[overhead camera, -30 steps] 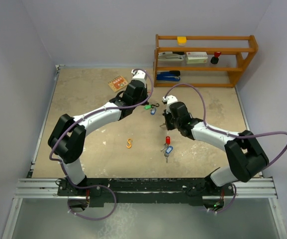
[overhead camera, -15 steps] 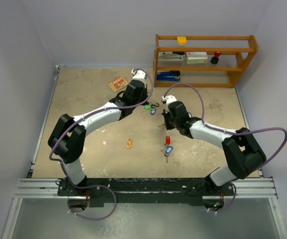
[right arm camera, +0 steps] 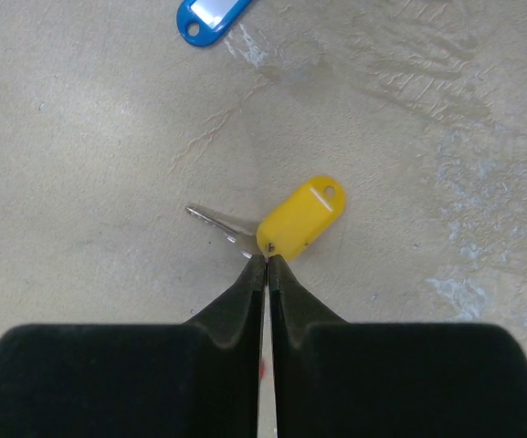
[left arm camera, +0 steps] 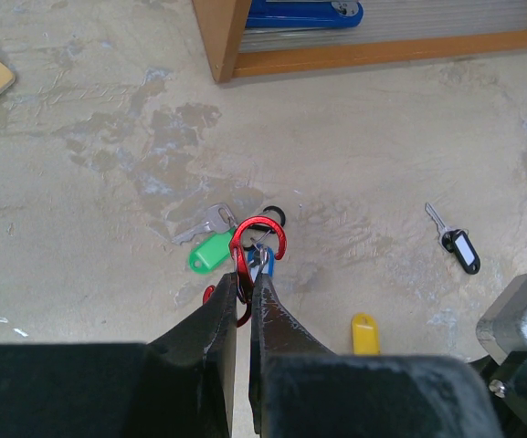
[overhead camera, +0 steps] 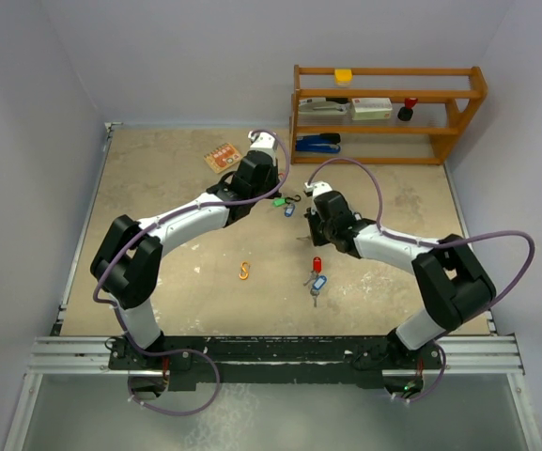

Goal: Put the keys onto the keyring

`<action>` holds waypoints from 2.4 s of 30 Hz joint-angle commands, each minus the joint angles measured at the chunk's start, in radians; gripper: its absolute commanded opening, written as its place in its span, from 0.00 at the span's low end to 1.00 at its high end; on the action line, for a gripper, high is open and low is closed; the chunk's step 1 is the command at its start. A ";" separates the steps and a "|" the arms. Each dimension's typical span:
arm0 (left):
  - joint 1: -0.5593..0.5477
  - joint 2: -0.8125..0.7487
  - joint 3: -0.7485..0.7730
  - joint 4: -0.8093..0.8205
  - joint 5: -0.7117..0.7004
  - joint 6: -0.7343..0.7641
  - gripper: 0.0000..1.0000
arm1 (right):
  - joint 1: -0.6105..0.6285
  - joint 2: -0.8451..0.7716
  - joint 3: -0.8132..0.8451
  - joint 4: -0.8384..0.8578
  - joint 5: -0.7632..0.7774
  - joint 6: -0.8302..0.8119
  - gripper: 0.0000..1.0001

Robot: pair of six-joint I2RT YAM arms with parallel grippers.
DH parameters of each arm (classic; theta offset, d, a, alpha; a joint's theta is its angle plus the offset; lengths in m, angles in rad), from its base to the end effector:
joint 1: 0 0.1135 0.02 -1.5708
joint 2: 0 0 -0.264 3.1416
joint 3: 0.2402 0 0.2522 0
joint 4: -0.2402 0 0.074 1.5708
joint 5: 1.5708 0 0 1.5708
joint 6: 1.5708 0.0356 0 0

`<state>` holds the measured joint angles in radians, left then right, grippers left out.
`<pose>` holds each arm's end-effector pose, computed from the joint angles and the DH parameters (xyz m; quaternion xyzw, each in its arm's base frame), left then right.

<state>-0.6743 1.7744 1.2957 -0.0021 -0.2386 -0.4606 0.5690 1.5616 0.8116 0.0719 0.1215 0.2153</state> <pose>0.3292 -0.2524 0.2622 0.0292 0.8508 -0.1908 0.4888 0.2743 0.1703 0.1858 -0.1326 0.8909 0.1141 0.4191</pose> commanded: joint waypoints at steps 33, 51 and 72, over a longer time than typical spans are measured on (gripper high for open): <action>0.005 -0.026 0.008 0.029 -0.016 0.004 0.00 | 0.004 0.053 0.084 -0.012 -0.020 -0.021 0.32; 0.005 -0.028 0.007 0.030 -0.015 0.005 0.00 | 0.025 0.092 0.085 -0.006 -0.031 -0.038 0.32; 0.005 -0.020 0.012 0.025 -0.016 0.010 0.00 | 0.024 0.105 0.116 -0.014 -0.003 -0.041 0.25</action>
<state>-0.6743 1.7744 1.2957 -0.0029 -0.2424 -0.4606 0.5892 1.6691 0.8955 0.0566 0.1123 0.1825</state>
